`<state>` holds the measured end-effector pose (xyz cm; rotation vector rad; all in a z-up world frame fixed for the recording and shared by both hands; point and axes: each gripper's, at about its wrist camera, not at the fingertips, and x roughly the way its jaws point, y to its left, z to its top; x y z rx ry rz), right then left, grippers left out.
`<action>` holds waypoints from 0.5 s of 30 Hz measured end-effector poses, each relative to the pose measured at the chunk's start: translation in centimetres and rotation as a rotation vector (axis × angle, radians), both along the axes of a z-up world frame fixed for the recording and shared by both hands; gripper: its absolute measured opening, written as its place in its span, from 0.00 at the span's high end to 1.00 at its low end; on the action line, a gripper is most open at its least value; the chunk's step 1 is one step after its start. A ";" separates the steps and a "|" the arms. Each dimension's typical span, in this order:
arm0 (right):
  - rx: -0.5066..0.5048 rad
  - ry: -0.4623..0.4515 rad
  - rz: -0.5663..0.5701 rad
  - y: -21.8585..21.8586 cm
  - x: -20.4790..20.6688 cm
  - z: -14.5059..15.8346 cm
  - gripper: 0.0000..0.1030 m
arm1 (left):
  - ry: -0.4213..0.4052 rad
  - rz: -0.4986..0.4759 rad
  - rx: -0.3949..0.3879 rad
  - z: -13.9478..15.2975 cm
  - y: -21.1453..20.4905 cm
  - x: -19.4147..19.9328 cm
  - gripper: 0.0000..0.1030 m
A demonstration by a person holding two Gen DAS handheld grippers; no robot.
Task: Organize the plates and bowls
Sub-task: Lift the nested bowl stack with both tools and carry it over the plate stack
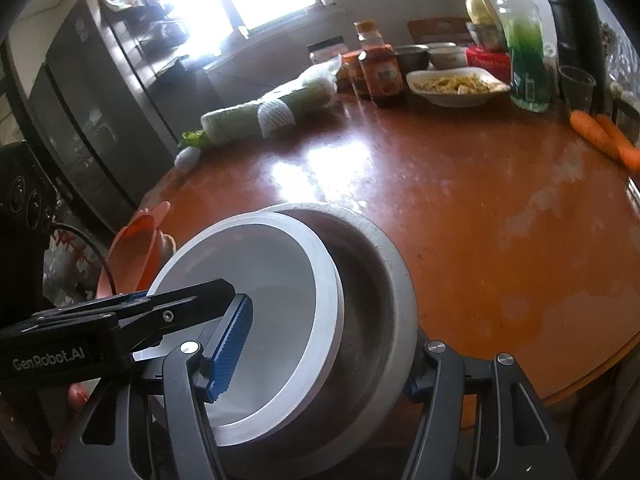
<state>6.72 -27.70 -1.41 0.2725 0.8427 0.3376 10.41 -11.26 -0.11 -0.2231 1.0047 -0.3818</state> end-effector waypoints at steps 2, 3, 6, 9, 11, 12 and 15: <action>0.000 -0.010 0.006 0.3 -0.1 0.5 0.37 | -0.005 0.007 -0.006 0.5 0.4 -0.1 0.53; 0.001 -0.013 0.009 0.5 -0.1 0.8 0.37 | -0.009 0.011 -0.005 0.8 0.7 -0.1 0.53; -0.009 -0.031 0.024 1.3 -0.1 1.7 0.37 | -0.026 0.026 -0.003 1.6 1.4 -0.4 0.53; -0.009 -0.046 0.037 2.1 0.2 2.5 0.37 | -0.036 0.041 -0.008 2.4 2.5 -0.3 0.53; -0.012 -0.052 0.050 3.0 0.5 3.2 0.38 | -0.045 0.057 -0.008 2.8 3.2 -0.4 0.53; -0.016 -0.057 0.058 3.4 0.7 3.5 0.38 | -0.052 0.066 -0.008 3.1 3.6 -0.4 0.53; -0.025 -0.075 0.086 4.8 1.2 4.5 0.39 | -0.072 0.095 -0.011 4.1 5.2 -0.5 0.53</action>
